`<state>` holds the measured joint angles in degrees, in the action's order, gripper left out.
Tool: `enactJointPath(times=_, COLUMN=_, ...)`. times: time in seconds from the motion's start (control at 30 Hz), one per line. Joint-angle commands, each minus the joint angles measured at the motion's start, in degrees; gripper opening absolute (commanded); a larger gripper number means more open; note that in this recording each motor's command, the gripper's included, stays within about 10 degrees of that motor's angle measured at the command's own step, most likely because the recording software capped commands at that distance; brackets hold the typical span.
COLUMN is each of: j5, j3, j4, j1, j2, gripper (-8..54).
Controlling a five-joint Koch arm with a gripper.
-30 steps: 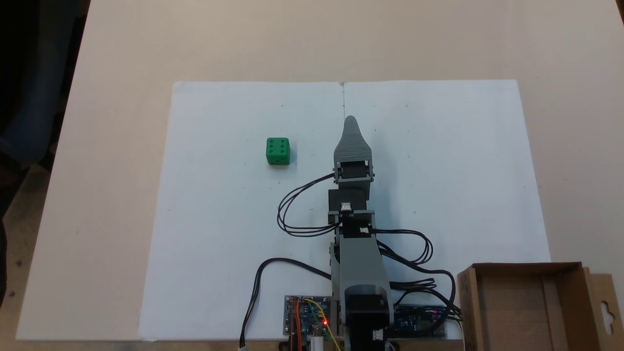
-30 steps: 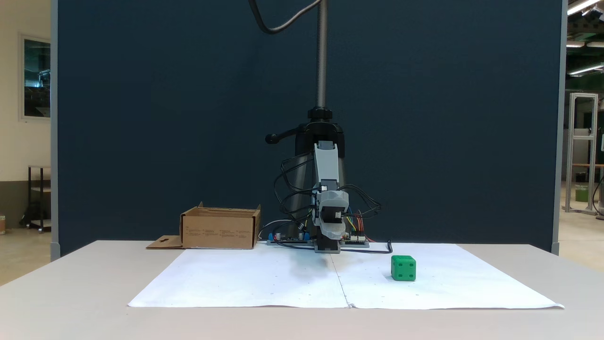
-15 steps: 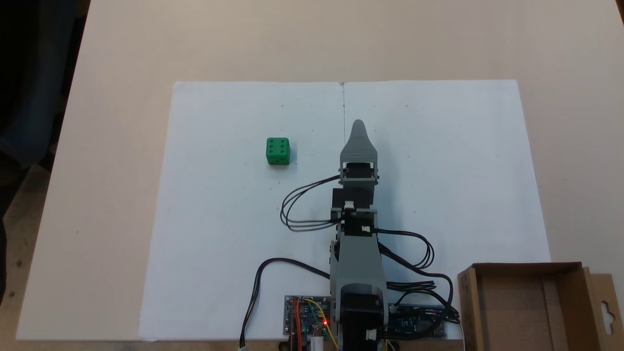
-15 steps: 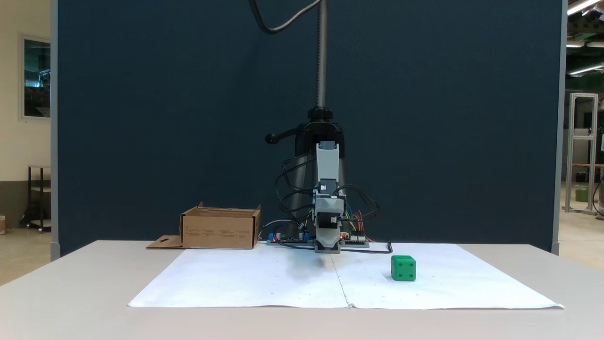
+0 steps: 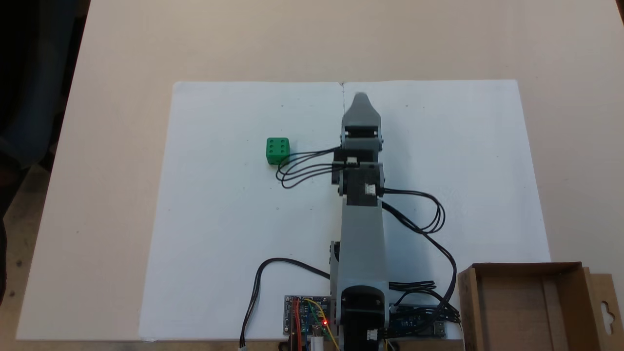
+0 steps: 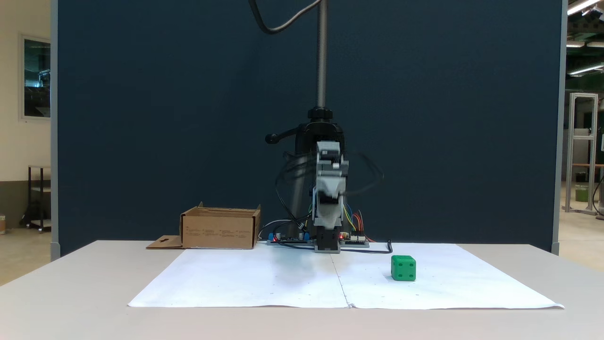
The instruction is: Grasp a green dice and put it in the bin.
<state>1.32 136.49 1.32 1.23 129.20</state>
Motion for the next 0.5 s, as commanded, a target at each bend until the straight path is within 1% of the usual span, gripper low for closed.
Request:
enactJointPath(times=0.0, j5=-2.4, j3=-5.4, j4=9.0, j1=-0.8, j2=4.5, gripper=43.2)
enactJointPath(times=0.1, j5=-2.5, j3=-11.8, j4=21.6, j1=-1.1, j2=2.4, gripper=43.2)
enactJointPath(times=0.23, j5=-5.0, j3=-22.2, j4=32.2, j1=-1.8, j2=-3.1, gripper=43.1)
enactJointPath(times=0.33, j5=-8.7, j3=-28.1, j4=41.3, j1=-1.5, j2=-5.5, gripper=43.2)
enactJointPath(times=0.47, j5=-13.9, j3=-35.3, j4=54.4, j1=-2.6, j2=-13.4, gripper=43.5)
